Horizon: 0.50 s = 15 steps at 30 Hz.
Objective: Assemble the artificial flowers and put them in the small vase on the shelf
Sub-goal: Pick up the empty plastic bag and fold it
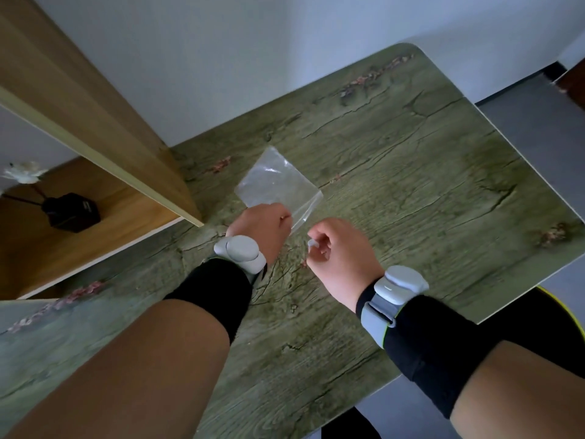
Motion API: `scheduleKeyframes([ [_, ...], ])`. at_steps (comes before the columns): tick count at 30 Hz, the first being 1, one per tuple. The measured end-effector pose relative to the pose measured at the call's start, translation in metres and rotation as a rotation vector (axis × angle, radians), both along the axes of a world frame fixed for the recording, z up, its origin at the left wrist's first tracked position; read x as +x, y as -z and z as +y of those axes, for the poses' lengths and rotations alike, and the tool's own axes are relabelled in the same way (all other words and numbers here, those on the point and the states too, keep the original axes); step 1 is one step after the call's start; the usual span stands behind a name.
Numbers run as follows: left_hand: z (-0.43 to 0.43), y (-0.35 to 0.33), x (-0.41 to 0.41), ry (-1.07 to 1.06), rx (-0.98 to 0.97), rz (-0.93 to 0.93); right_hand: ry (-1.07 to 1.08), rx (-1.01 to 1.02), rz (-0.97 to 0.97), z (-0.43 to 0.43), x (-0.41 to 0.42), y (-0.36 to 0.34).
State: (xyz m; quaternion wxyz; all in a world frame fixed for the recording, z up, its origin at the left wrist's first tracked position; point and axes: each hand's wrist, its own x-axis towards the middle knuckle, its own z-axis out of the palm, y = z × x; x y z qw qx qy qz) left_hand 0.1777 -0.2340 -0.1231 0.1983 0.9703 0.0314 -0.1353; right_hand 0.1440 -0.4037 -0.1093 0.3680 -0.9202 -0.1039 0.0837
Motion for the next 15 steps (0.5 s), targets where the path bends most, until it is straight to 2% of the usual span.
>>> scheduleKeyframes([
  [4, 0.002, -0.018, -0.012, -0.057, -0.1, -0.004, 0.062, 0.067, -0.095, 0.013, 0.005, -0.022],
  [10, 0.003, -0.049, -0.032, -0.19, -0.321, 0.006, 0.144, 0.049, -0.064, 0.025, 0.006, -0.046],
  [15, 0.008, -0.074, -0.045, -0.19, -0.349, -0.02, 0.147, -0.012, -0.073, 0.028, 0.003, -0.06],
])
